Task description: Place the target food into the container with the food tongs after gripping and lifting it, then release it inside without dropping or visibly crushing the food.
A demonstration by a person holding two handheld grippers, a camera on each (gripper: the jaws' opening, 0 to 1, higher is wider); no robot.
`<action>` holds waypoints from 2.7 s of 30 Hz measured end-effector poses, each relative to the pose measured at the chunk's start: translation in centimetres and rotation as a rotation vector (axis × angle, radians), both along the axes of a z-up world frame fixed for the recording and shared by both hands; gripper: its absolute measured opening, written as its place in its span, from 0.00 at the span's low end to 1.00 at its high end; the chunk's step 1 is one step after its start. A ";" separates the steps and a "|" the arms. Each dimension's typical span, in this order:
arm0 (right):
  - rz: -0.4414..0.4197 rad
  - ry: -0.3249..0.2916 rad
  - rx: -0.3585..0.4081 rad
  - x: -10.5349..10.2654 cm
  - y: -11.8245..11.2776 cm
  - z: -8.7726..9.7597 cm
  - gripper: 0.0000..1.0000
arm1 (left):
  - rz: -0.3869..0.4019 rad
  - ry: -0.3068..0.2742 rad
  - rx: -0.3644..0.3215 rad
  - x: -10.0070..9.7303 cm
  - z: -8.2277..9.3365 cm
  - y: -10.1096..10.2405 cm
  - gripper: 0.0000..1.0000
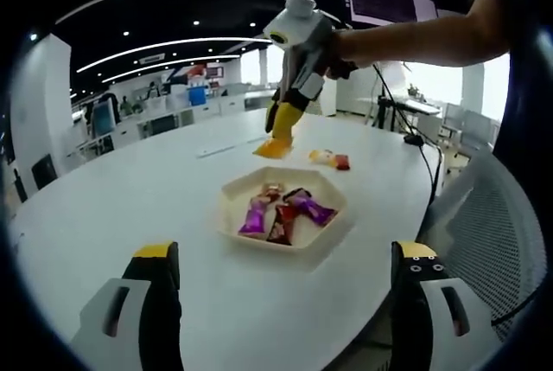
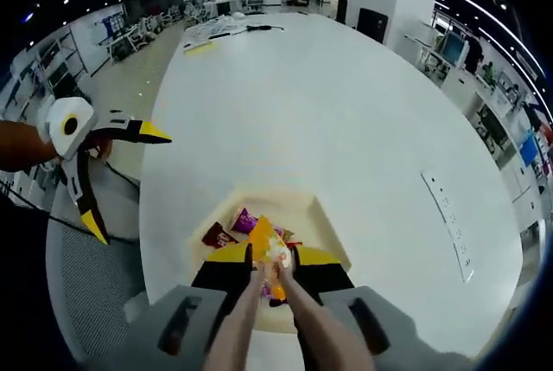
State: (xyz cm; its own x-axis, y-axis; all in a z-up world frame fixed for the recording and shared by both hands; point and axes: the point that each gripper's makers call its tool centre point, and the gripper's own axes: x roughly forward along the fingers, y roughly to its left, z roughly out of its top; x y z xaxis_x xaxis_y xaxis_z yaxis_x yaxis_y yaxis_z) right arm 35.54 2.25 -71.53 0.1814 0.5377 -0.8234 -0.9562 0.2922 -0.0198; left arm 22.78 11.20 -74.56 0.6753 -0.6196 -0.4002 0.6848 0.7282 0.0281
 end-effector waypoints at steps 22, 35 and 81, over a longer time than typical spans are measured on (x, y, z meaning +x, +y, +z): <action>0.030 -0.040 0.024 -0.1 -0.2 1.4 0.25 | -0.005 0.001 0.008 -0.1 -0.1 -0.2 0.99; 0.037 -0.067 0.046 0.7 -4.0 1.8 0.27 | -0.006 0.004 0.008 -0.1 -0.2 -0.1 0.99; -0.315 -0.086 -0.018 5.6 -21.8 -3.2 0.29 | -0.004 0.019 0.004 0.0 -0.4 -0.1 0.99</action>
